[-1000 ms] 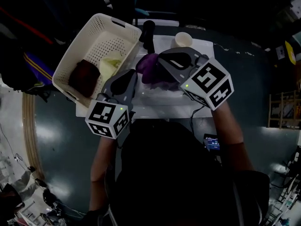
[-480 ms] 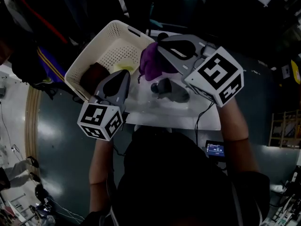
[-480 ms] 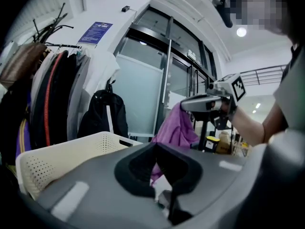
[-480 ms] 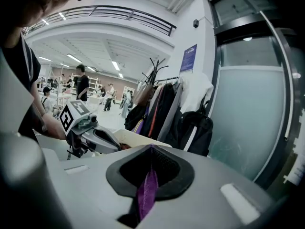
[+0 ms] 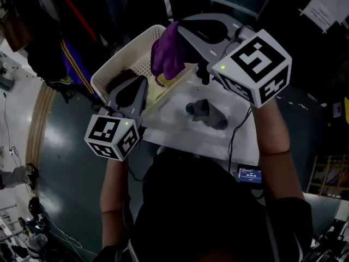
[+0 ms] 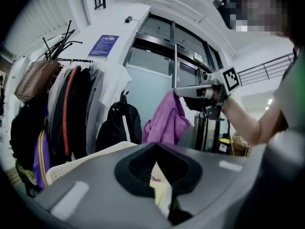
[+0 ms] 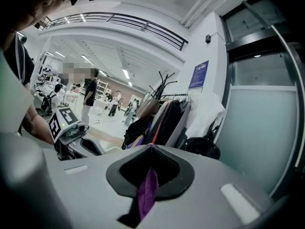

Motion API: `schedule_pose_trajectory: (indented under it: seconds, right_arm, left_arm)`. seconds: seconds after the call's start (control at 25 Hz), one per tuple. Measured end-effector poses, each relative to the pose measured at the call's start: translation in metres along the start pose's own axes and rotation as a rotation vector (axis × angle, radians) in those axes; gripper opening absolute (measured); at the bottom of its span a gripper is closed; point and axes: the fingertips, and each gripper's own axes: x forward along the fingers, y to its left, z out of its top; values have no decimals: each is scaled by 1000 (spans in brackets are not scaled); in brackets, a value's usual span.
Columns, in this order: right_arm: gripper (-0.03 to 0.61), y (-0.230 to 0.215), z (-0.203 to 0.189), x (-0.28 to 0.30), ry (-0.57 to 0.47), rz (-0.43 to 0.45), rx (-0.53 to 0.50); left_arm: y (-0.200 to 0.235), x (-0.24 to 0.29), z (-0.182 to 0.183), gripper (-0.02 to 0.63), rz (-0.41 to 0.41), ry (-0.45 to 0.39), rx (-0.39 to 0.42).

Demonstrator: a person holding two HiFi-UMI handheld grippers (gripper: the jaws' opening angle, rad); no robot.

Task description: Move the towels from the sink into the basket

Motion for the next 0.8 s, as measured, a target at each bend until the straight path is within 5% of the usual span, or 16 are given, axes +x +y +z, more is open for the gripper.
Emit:
schedule_pose_trajectory:
  seconds: [0.4,0.8]
  right_arm:
    - [5,34,15,70,-50,116,35]
    - [6,115,-11,136,17,315,34]
  left_arm:
    - [43,-36,-6,5,129,0,-26]
    - [85,-74,-28,5,239,20,-71]
